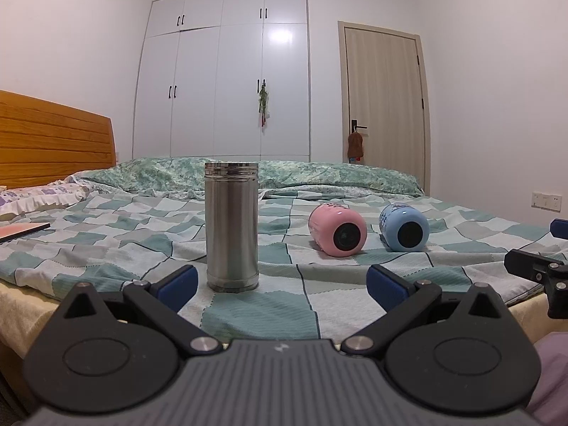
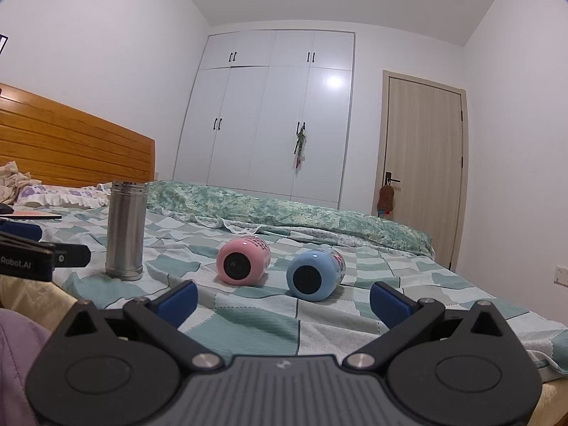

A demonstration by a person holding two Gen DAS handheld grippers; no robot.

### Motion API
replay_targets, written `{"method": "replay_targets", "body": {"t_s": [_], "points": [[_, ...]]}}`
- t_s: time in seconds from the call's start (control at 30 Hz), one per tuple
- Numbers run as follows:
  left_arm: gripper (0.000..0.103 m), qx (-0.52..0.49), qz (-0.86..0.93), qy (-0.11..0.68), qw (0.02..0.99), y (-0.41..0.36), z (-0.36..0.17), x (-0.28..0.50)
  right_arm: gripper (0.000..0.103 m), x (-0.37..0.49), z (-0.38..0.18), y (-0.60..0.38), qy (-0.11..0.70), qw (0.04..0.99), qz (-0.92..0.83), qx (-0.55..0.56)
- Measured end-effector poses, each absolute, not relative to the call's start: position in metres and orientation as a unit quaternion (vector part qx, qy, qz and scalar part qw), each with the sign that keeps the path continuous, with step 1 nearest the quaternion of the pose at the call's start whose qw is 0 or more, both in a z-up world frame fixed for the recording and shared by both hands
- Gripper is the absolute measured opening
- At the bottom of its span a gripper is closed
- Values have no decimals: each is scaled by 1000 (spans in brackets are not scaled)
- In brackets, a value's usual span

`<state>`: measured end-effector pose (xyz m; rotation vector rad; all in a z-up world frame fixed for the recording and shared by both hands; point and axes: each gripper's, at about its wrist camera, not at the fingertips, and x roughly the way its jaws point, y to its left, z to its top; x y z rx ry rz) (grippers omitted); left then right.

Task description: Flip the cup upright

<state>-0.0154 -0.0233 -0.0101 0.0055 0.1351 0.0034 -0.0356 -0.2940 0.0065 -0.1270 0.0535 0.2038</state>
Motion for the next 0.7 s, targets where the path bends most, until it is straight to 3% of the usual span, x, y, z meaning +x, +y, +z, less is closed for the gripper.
{"method": "replay_targets", "body": {"t_s": [0.7], "points": [[103, 2, 0, 68, 998, -26, -10, -15, 103, -36, 6, -293, 27, 992, 101, -64]]}}
